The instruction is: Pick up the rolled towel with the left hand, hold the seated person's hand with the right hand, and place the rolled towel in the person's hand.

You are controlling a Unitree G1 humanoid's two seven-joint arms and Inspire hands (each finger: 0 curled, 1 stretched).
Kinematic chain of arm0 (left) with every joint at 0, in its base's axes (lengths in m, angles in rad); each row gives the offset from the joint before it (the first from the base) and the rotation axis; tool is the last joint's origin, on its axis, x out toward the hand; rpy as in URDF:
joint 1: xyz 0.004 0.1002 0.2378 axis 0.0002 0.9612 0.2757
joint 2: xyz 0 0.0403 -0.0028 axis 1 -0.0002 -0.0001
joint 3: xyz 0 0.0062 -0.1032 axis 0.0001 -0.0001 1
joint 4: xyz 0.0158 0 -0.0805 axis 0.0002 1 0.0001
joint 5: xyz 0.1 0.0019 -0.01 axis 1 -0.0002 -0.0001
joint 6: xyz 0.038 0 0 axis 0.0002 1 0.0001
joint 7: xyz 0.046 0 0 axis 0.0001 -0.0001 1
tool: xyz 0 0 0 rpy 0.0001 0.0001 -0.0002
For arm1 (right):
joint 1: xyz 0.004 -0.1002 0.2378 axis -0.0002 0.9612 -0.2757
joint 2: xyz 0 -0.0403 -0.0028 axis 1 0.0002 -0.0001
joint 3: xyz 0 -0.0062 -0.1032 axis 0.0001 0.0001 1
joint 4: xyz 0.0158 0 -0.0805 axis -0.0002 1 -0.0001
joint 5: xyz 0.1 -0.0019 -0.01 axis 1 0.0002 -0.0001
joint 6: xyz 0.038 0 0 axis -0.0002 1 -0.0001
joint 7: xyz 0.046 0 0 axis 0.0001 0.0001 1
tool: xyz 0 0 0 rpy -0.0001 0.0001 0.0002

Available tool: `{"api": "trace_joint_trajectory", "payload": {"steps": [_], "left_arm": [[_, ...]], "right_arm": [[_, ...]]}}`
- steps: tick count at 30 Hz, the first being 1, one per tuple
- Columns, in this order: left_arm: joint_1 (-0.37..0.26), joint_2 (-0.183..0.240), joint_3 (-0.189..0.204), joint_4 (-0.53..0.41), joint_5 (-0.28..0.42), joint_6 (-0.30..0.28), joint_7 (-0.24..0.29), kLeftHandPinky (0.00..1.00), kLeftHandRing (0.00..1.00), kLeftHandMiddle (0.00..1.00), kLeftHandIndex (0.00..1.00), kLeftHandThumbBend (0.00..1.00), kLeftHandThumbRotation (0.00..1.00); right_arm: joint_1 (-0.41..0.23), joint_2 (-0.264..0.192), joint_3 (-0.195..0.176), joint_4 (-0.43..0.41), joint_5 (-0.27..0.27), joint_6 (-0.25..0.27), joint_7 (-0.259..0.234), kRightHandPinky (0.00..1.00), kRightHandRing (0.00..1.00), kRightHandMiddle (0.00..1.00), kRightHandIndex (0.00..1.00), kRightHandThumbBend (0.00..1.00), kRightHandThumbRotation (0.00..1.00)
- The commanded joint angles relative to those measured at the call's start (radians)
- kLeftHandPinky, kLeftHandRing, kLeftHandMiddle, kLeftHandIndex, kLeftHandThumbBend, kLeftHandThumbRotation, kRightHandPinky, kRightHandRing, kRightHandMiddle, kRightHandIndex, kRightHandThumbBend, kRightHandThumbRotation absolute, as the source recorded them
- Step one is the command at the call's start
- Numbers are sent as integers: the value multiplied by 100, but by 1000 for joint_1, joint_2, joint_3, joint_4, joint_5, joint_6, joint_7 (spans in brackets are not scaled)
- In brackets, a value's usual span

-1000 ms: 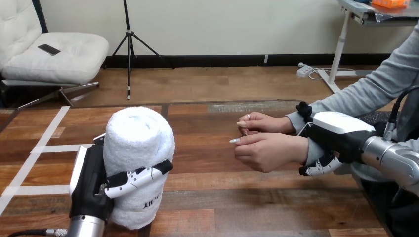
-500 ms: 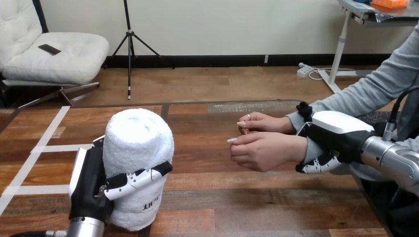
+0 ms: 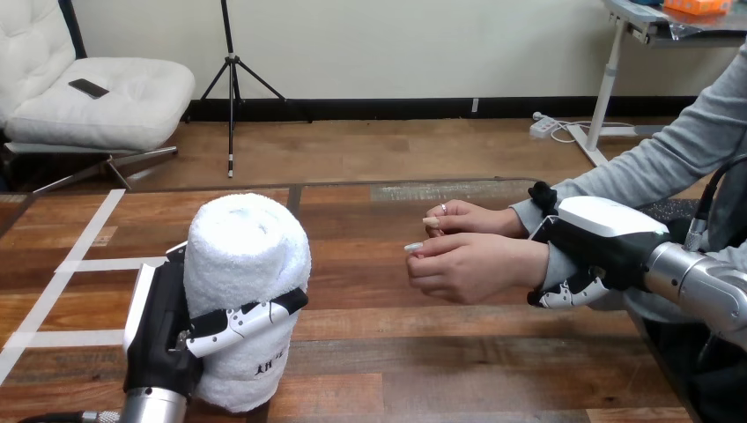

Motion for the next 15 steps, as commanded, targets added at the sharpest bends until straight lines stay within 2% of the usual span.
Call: {"api": "trace_joint_trajectory", "payload": {"steps": [1, 4, 15], "left_arm": [[-60, -8, 13, -53, 1, -41, 18, 26, 31, 36, 39, 58, 0], [-64, -11, 14, -47, -2, -44, 21, 26, 31, 37, 39, 58, 0], [-108, -9, 14, -4, 14, -65, 49, 25, 30, 37, 39, 57, 0]], "right_arm": [[-71, -4, -34, -8, 32, -8, -13, 27, 31, 36, 34, 45, 17], [-71, -5, -30, -11, 26, -13, -24, 27, 31, 36, 34, 45, 17], [-76, -3, -33, -12, 32, -4, -13, 27, 31, 36, 33, 46, 20]]}}
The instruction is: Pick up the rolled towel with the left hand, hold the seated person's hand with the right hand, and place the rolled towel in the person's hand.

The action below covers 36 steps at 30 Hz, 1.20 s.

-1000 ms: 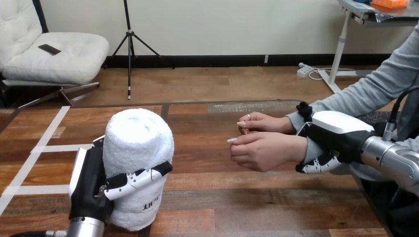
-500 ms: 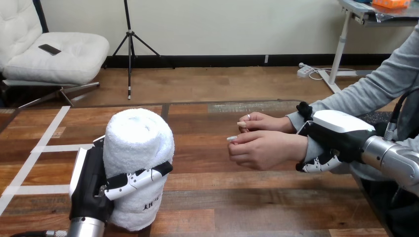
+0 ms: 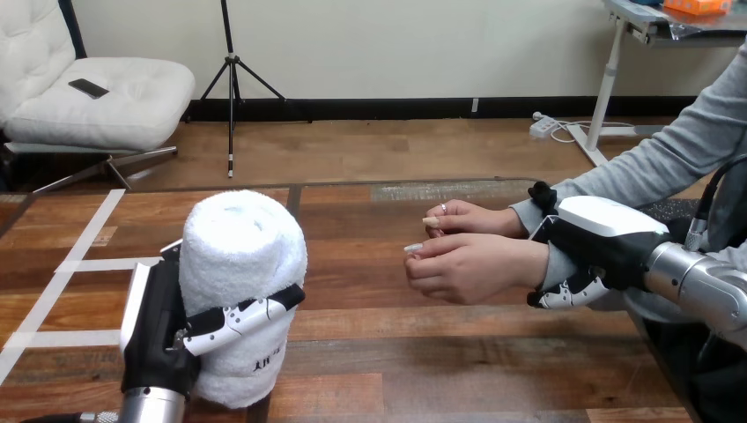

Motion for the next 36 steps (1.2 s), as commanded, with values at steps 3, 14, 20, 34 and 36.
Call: {"api": "trace_joint_trajectory", "payload": {"steps": [3, 14, 20, 34, 36], "left_arm": [[-122, -2, 15, 11, 13, -46, 21, 25, 30, 37, 39, 57, 0], [-196, -3, 19, 91, -4, -63, 15, 25, 30, 37, 39, 60, 0], [-239, -5, 20, 136, 2, -75, 19, 24, 30, 37, 39, 61, 0], [-348, -20, 24, 267, -27, -89, -6, 25, 30, 37, 39, 63, 0], [-365, -21, 23, 290, -24, -89, -3, 24, 30, 37, 40, 64, 0]], "right_arm": [[-75, -1, -38, -8, 38, -17, -16, 27, 31, 36, 33, 46, 20], [-74, 1, -36, -17, 42, -10, -10, 26, 30, 35, 32, 47, 21], [-71, 3, -40, -24, 49, -10, -5, 25, 29, 34, 31, 46, 23], [-64, 10, -47, -26, 73, -20, -5, 22, 26, 31, 29, 47, 23], [-64, 9, -44, -28, 71, -22, -6, 22, 26, 31, 28, 47, 23]]}}
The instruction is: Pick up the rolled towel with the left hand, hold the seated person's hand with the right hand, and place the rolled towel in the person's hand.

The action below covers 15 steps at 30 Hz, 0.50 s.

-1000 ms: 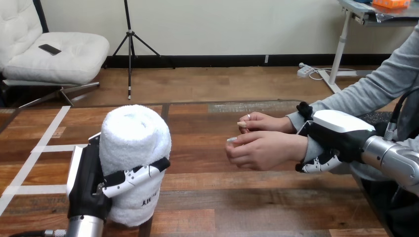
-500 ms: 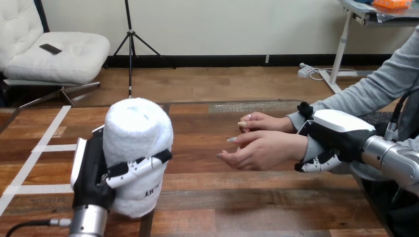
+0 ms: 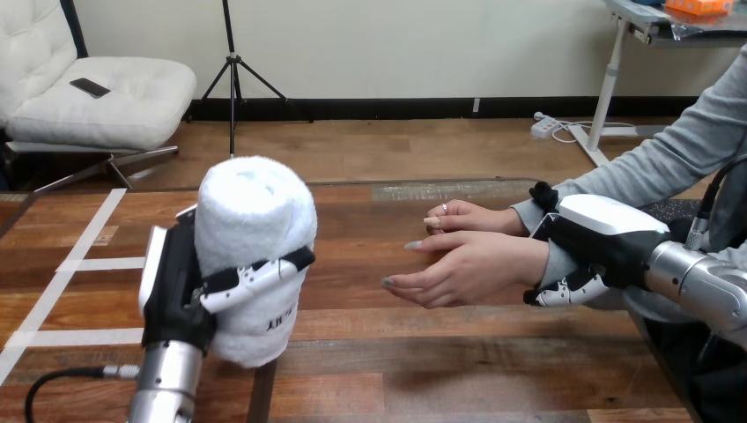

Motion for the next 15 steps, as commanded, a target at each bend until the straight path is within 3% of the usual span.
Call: {"api": "trace_joint_trajectory", "payload": {"steps": [1, 15], "left_arm": [[-145, -19, 18, 53, -21, -48, -6, 24, 29, 37, 40, 64, 0], [-248, -38, 20, 197, 2, -65, 2, 27, 32, 38, 40, 61, 0]], "right_arm": [[-65, 8, -43, -30, 42, -21, -9, 22, 26, 31, 28, 47, 23], [-63, 8, -41, -36, 52, -23, -2, 21, 25, 30, 28, 47, 27]]}}
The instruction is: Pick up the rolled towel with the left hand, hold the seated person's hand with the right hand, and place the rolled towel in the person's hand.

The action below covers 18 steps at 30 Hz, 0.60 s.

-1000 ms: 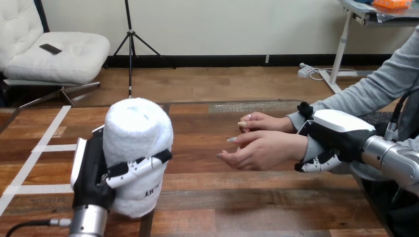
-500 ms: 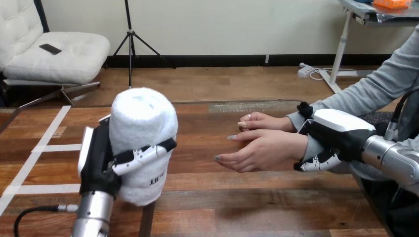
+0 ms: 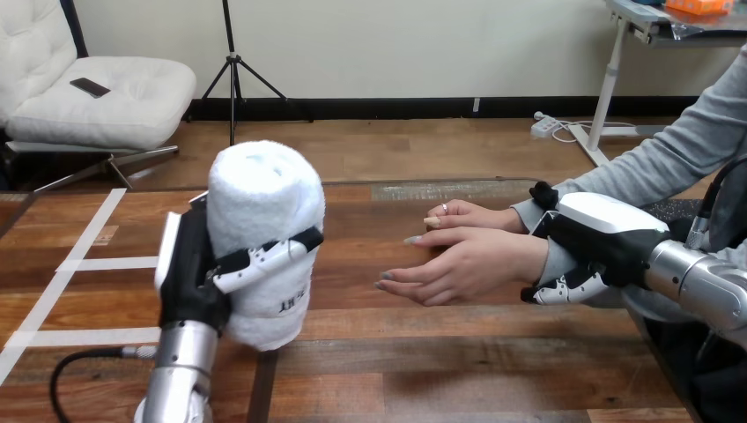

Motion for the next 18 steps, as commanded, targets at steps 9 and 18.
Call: {"api": "trace_joint_trajectory", "payload": {"steps": [9, 18], "left_arm": [[-180, -31, 6, 107, 9, -52, 10, 28, 32, 38, 40, 60, 0], [-219, -46, 9, 158, 11, -54, 14, 29, 32, 38, 40, 62, 0]], "right_arm": [[-61, 7, -42, -45, 46, -12, 10, 21, 25, 30, 28, 48, 30], [-57, 10, -47, -50, 53, -12, 19, 21, 25, 30, 28, 49, 31]]}}
